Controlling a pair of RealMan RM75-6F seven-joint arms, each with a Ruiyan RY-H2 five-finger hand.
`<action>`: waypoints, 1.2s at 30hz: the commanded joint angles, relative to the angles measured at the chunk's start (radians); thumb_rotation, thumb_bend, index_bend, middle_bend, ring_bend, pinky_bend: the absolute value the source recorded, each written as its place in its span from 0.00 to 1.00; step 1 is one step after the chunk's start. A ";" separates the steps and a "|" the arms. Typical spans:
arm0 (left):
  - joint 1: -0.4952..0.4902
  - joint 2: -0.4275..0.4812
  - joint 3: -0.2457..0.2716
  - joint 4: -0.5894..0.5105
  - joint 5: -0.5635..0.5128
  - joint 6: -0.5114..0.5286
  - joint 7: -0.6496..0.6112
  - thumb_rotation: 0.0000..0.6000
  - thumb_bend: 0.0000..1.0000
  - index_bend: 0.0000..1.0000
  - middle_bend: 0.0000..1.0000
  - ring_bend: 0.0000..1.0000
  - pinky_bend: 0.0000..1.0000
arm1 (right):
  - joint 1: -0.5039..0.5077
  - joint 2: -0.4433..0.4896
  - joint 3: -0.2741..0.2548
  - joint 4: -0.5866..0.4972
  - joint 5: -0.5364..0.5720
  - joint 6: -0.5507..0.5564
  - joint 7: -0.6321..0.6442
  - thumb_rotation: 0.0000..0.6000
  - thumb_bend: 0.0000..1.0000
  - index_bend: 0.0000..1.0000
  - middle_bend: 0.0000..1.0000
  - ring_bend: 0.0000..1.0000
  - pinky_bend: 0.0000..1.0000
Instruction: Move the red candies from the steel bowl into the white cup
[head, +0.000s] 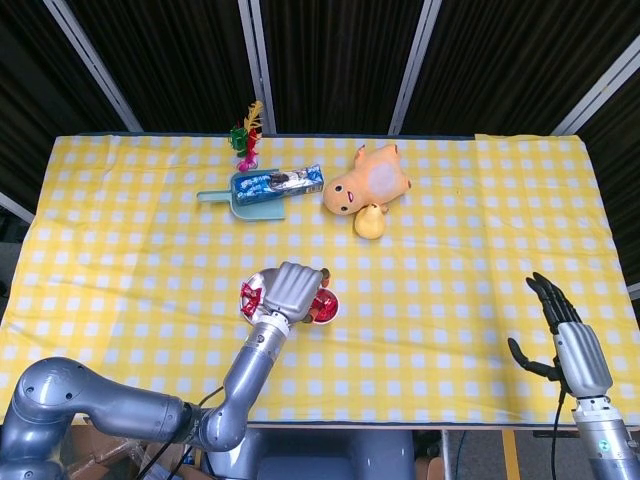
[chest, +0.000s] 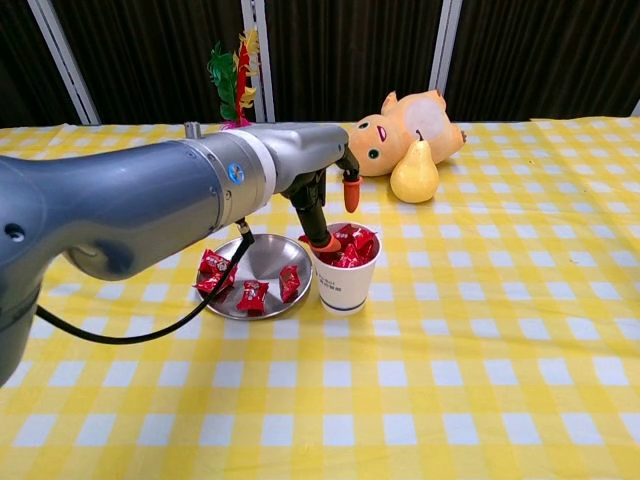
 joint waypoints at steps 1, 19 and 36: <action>0.016 0.017 -0.009 -0.022 0.037 0.010 -0.041 1.00 0.28 0.37 0.97 1.00 1.00 | 0.000 -0.001 0.000 0.001 -0.004 0.003 -0.001 1.00 0.42 0.00 0.00 0.00 0.12; 0.336 0.319 0.217 -0.354 0.509 0.236 -0.345 1.00 0.17 0.17 0.27 0.37 0.45 | -0.003 -0.003 -0.020 0.025 -0.034 0.005 -0.049 1.00 0.42 0.00 0.00 0.00 0.09; 0.834 0.698 0.686 -0.035 0.992 0.498 -0.806 1.00 0.06 0.00 0.00 0.00 0.00 | -0.018 -0.036 -0.056 0.054 -0.139 0.053 -0.331 1.00 0.40 0.00 0.00 0.00 0.00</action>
